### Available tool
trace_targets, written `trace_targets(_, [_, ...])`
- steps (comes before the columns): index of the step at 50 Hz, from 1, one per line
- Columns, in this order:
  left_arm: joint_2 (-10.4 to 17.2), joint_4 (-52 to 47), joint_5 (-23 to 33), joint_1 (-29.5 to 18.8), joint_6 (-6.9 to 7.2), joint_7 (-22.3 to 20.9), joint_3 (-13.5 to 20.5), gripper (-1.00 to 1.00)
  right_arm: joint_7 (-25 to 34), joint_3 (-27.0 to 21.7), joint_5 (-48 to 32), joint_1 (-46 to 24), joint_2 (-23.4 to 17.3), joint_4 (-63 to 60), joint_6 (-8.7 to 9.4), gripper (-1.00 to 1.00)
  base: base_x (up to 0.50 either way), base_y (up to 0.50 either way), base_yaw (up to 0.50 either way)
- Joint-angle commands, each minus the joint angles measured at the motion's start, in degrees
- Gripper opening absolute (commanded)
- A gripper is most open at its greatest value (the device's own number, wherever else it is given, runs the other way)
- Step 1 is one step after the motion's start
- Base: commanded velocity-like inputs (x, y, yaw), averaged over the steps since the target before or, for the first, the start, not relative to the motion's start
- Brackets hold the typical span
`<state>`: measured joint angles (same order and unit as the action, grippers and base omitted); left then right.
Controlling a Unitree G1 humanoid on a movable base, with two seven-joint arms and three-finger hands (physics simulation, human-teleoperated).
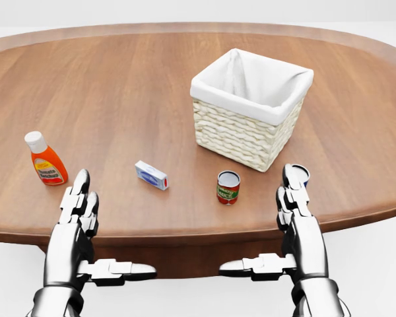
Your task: Pick up the alphabet soup and the cream cheese box, and put them in the basket.
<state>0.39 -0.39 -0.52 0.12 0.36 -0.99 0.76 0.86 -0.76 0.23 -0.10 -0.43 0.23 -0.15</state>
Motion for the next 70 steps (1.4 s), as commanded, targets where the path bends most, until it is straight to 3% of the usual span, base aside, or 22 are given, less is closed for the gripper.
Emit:
trace_targets(1, [0.6,-0.1,-1.1,0.1,0.49,-2.0,1.1,1.0,1.3,-1.1,0.2,0.0,-0.6,-0.3,0.5,1.0,0.0,0.0,0.0])
trace_targets(5, [0.6,-0.2,-1.0,0.0,0.86,-2.0,1.0,1.0,1.5,-1.1,0.3,-0.1,-0.6,0.1,0.31,1.0,0.0,0.0,0.0])
trace_targets(14, [0.6,1.8,-1.1,-0.5,-0.74,-2.3,1.2,1.0,1.8,-1.0,0.5,0.3,-0.6,-0.8,0.53,1.0,0.0,-0.05,0.0])
trace_targets(15, [0.6,0.5,-1.1,-0.1,0.16,-2.2,1.1,1.0,1.8,-1.1,0.5,0.2,-0.6,-0.2,0.15,1.0,0.0,-0.32,0.0])
trace_targets(21, [0.6,1.1,-1.1,-0.2,-0.38,-2.2,1.2,1.0,1.8,-1.0,0.5,0.4,-0.5,-0.8,0.36,1.0,0.0,-0.33,0.0])
trace_targets(23, [0.6,0.0,-1.1,0.0,0.45,-2.1,1.0,1.0,1.8,-1.1,0.5,0.3,-0.5,-0.6,0.27,1.0,0.0,-0.33,0.0])
trace_targets(25, [0.6,1.1,-1.2,-0.3,-0.25,-2.3,1.1,1.0,1.8,-1.1,0.5,0.3,-0.5,-0.7,0.39,1.0,0.0,-0.33,0.0])
trace_targets(29, [0.6,-0.5,-1.1,0.0,1.11,-2.2,0.9,1.0,1.8,-1.1,0.5,0.2,-0.6,-0.4,0.04,1.0,0.0,-0.33,0.0])
trace_targets(34, [0.6,0.6,-1.0,-0.4,0.4,-2.2,1.1,1.0,1.9,-1.2,0.6,-0.1,-0.6,0.4,-0.54,1.0,0.0,-0.31,0.0])
trace_targets(40, [0.6,-0.1,-1.0,-0.2,0.88,-2.1,1.0,1.0,1.8,-1.1,0.5,0.2,-0.6,-0.4,-0.17,1.0,0.0,-0.24,0.0])
trace_targets(42, [0.6,0.4,-1.1,-0.3,0.49,-2.2,1.1,1.0,2.0,-1.1,0.7,0.7,-0.6,-1.1,-0.88,1.0,0.0,-0.05,0.0])
trace_targets(45, [0.6,-0.3,-1.0,-0.1,1.03,-2.1,1.0,1.0,2.0,-1.3,1.2,0.7,-0.5,-1.5,-1.05,1.0,0.0,0.0,0.0])
trace_targets(49, [0.5,-0.4,-1.0,0.0,1.05,-2.0,1.0,1.0,-0.4,-3.3,3.3,0.8,-0.3,-2.8,-1.26,1.0,0.0,0.0,0.0])
trace_targets(52, [0.6,1.3,-1.1,-0.4,-0.28,-2.1,1.2,1.0,-2.5,-4.4,4.5,1.1,-0.3,-4.1,-0.85,1.0,0.0,0.0,0.0])
trace_targets(56, [0.6,0.5,-0.9,-0.2,-0.09,-1.7,1.1,1.0,-7.7,-6.1,3.5,1.5,-0.3,-4.7,-2.37,1.0,0.0,0.0,0.0])
trace_targets(58, [0.5,0.1,-0.9,-0.1,0.29,-1.7,1.1,1.0,-9.1,-6.9,4.4,1.4,-0.4,-5.2,-1.78,1.0,0.0,0.0,0.0])
trace_targets(59, [0.5,-0.1,-0.9,0.0,0.46,-1.7,1.1,1.0,-10.8,-7.5,3.9,1.5,-0.4,-5.2,-2.61,1.0,0.0,0.0,0.0])
trace_targets(61, [0.6,1.6,-1.0,-0.5,-0.76,-1.8,1.3,1.0,-11.3,-7.4,4.1,1.9,-0.5,-6.2,-2.76,1.0,0.0,0.0,0.0])
trace_targets(64, [0.6,0.9,-1.0,-0.3,-0.19,-1.7,1.2,1.0,-10.5,-7.4,5.1,2.4,-0.7,-6.8,-2.84,1.0,0.0,0.0,0.0])
trace_targets(68, [0.6,0.4,-1.0,-0.2,0.19,-1.7,1.1,1.0,-10.0,-9.4,9.3,2.7,-1.0,-9.0,0.13,1.0,0.0,0.0,0.0])
trace_targets(69, [0.6,1.0,-0.8,-0.4,-0.02,-1.8,1.1,1.0,-8.8,-11.8,11.7,4.4,-2.1,-12.6,2.44,1.0,0.0,0.0,0.0])
trace_targets(70, [0.6,0.1,-0.8,-0.1,0.52,-1.7,1.0,1.0,-8.4,-12.8,11.8,4.7,-2.3,-13.0,2.52,1.0,0.0,0.0,0.0])
